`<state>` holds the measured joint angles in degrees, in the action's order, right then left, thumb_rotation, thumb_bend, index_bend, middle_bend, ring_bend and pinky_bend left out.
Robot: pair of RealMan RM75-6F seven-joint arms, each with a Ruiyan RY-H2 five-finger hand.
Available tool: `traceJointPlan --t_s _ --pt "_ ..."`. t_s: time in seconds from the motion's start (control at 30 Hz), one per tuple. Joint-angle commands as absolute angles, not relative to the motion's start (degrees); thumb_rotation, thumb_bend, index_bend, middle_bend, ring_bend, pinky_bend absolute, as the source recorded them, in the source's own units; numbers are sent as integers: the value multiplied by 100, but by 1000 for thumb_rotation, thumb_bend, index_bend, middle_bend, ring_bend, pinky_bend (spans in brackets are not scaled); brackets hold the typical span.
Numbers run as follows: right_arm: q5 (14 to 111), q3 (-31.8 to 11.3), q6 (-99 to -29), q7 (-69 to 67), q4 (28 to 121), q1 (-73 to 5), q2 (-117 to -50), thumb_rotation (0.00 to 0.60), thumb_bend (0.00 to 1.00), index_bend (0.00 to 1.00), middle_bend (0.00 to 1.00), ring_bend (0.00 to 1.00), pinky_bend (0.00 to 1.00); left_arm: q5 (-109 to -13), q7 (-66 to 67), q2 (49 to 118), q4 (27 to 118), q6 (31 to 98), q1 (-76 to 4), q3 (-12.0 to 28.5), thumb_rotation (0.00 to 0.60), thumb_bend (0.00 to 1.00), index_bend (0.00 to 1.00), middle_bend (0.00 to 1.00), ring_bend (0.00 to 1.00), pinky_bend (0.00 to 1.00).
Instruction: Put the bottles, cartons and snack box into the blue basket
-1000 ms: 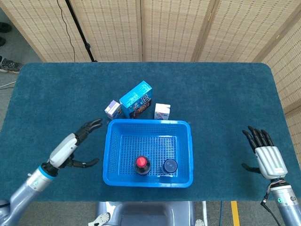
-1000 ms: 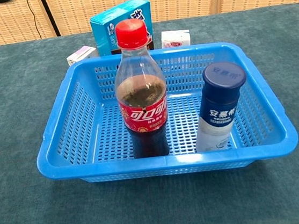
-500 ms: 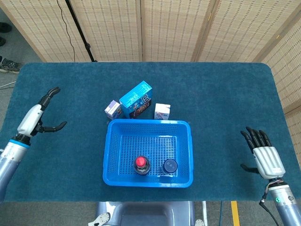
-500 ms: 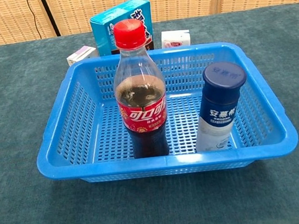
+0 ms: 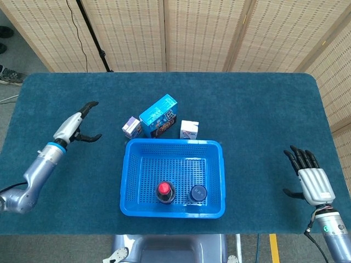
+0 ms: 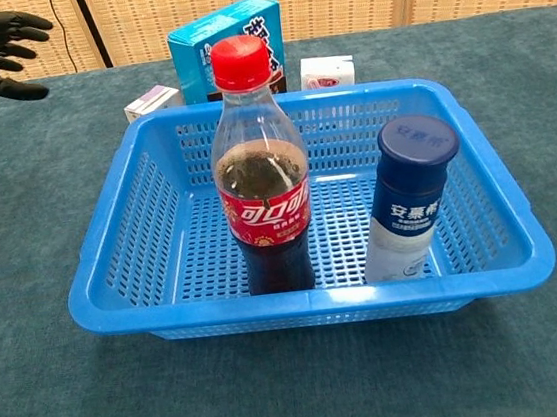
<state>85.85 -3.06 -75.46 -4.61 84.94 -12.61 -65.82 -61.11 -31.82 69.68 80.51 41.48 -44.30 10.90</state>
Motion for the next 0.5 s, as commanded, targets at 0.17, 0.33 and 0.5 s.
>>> traceJointPlan --t_s 0.17,0.33,0.5 --pt "8558 -302 -7471 -523 8429 -1293 -6608 600 0 0 0 0 0 -5383 -2334 7462 7754 3659 -5026 1361 600 261 0 0 0 0" --pt "8531 -296 -7401 -584 8369 -1315 -6625 600 0 0 0 0 0 -4708 -1705 7798 7488 3391 -5374 1311 600 261 0 0 0 0" --pt "8540 -283 -7380 -633 8372 -1323 -6628 600 0 0 0 0 0 -4281 -1452 8132 7352 3306 -5535 1325 600 261 0 0 0 0"
